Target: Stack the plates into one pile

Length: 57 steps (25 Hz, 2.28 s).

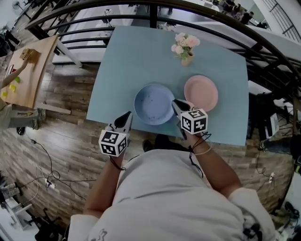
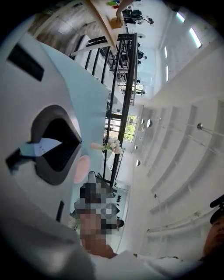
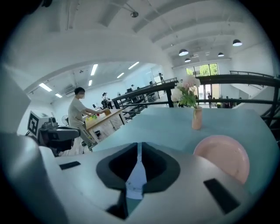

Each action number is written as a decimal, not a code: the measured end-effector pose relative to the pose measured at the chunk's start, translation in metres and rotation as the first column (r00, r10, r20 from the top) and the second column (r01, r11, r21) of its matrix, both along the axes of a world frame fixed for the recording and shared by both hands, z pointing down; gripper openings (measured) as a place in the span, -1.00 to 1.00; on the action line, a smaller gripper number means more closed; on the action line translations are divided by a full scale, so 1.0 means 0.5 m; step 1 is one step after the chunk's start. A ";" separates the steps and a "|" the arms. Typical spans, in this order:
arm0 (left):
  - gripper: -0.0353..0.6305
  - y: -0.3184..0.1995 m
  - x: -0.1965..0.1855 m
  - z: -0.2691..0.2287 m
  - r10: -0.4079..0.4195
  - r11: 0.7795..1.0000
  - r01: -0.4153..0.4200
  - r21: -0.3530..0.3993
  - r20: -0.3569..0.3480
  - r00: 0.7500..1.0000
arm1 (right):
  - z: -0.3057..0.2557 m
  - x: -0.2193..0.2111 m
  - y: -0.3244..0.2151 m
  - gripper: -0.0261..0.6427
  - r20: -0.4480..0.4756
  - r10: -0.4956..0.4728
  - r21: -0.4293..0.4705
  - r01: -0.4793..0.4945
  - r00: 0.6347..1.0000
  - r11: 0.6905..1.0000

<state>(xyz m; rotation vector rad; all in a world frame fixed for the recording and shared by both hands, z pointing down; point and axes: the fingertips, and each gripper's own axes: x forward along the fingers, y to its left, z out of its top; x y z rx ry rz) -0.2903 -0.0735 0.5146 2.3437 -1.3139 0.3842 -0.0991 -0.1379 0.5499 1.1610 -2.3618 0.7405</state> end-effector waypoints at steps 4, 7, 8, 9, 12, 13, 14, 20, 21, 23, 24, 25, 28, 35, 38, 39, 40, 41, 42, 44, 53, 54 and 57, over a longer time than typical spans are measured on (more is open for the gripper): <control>-0.88 0.022 -0.006 -0.037 0.016 0.999 -0.017 0.050 0.004 1.000 | -0.093 -0.044 0.032 -0.87 0.035 -0.056 0.134 0.051 0.998 0.990; -0.88 0.043 -0.010 -0.060 0.024 0.996 -0.026 0.085 0.014 1.000 | -0.136 -0.065 0.066 -0.90 0.033 -0.099 0.207 0.090 0.995 0.974; -0.88 0.050 -0.012 -0.068 0.025 0.995 -0.027 0.095 0.017 1.000 | -0.147 -0.068 0.076 -0.90 0.030 -0.105 0.227 0.095 0.994 0.969; -0.88 0.056 -0.013 -0.074 0.026 0.994 -0.028 0.102 0.020 0.999 | -0.156 -0.070 0.085 -0.90 0.027 -0.107 0.243 0.097 0.994 0.965; -0.88 0.072 -0.018 -0.084 0.031 0.993 -0.033 0.113 0.024 0.999 | -0.171 -0.071 0.107 -0.90 0.025 -0.102 0.265 0.092 0.994 0.960; -0.88 0.076 -0.019 -0.086 0.032 0.993 -0.035 0.116 0.025 0.999 | -0.172 -0.070 0.113 -0.90 0.024 -0.100 0.267 0.090 0.995 0.959; -0.88 0.079 -0.019 -0.088 0.034 0.992 -0.037 0.120 0.026 0.999 | -0.173 -0.069 0.117 -0.90 0.023 -0.098 0.269 0.088 0.995 0.959; -0.88 0.079 -0.002 -0.095 0.063 0.990 -0.065 0.129 0.024 0.998 | -0.181 -0.046 0.128 -0.90 0.010 -0.074 0.276 0.069 0.997 0.959; -0.88 0.078 0.004 -0.095 0.072 0.989 -0.075 0.129 0.024 0.997 | -0.181 -0.040 0.128 -0.90 0.011 -0.066 0.276 0.061 0.998 0.959; -0.88 0.076 0.020 -0.093 0.097 0.987 -0.099 0.128 0.027 0.995 | -0.178 -0.025 0.127 -0.90 0.028 -0.044 0.266 0.035 0.999 0.963; -0.88 0.075 0.030 -0.092 0.109 0.985 -0.111 0.128 0.029 0.994 | -0.176 -0.016 0.126 -0.90 0.037 -0.032 0.259 0.021 0.999 0.966; -0.88 0.072 0.041 -0.091 0.119 0.984 -0.121 0.128 0.029 0.993 | -0.174 -0.005 0.126 -0.90 0.041 -0.021 0.255 0.010 0.999 0.967; -0.88 0.058 0.077 -0.092 0.141 0.981 -0.144 0.130 0.027 0.990 | -0.169 0.029 0.123 -0.90 0.041 0.004 0.253 -0.014 0.999 0.967; -0.88 0.025 0.178 -0.092 0.182 0.975 -0.184 0.124 0.025 0.983 | -0.161 0.134 0.118 -0.90 0.045 0.051 0.247 -0.061 0.998 0.967; -0.88 0.013 0.243 -0.089 0.202 0.972 -0.204 0.115 0.024 0.979 | -0.164 0.195 0.112 -0.90 0.031 0.065 0.250 -0.071 0.997 0.966; -0.88 0.008 0.265 -0.088 0.207 0.972 -0.209 0.112 0.023 0.978 | -0.164 0.216 0.108 -0.90 0.029 0.070 0.249 -0.075 0.997 0.966; -0.88 0.003 0.285 -0.087 0.212 0.971 -0.213 0.109 0.022 0.977 | -0.163 0.235 0.105 -0.90 0.029 0.073 0.246 -0.078 0.997 0.966; -0.88 -0.001 0.305 -0.086 0.215 0.971 -0.216 0.106 0.021 0.976 | -0.162 0.254 0.102 -0.90 0.027 0.075 0.242 -0.079 0.997 0.967; -0.88 -0.006 0.325 -0.085 0.217 0.970 -0.218 0.104 0.019 0.976 | -0.161 0.272 0.100 -0.90 0.025 0.076 0.239 -0.080 0.997 0.968; -0.88 -0.014 0.364 -0.084 0.219 0.970 -0.220 0.102 0.015 0.976 | -0.159 0.312 0.095 -0.90 0.021 0.078 0.233 -0.080 0.997 0.969; -0.88 -0.059 0.593 -0.070 0.221 0.971 -0.222 0.085 0.016 0.975 | -0.139 0.541 0.061 -0.90 0.008 0.078 0.204 -0.078 0.997 0.976; -0.88 -0.063 0.616 -0.069 0.221 0.972 -0.222 0.083 0.015 0.975 | -0.136 0.564 0.058 -0.90 0.008 0.078 0.199 -0.078 0.997 0.977; -0.88 -0.072 0.668 -0.068 0.221 0.972 -0.222 0.077 0.022 0.975 | -0.127 0.615 0.049 -0.90 0.015 0.077 0.185 -0.078 0.997 0.980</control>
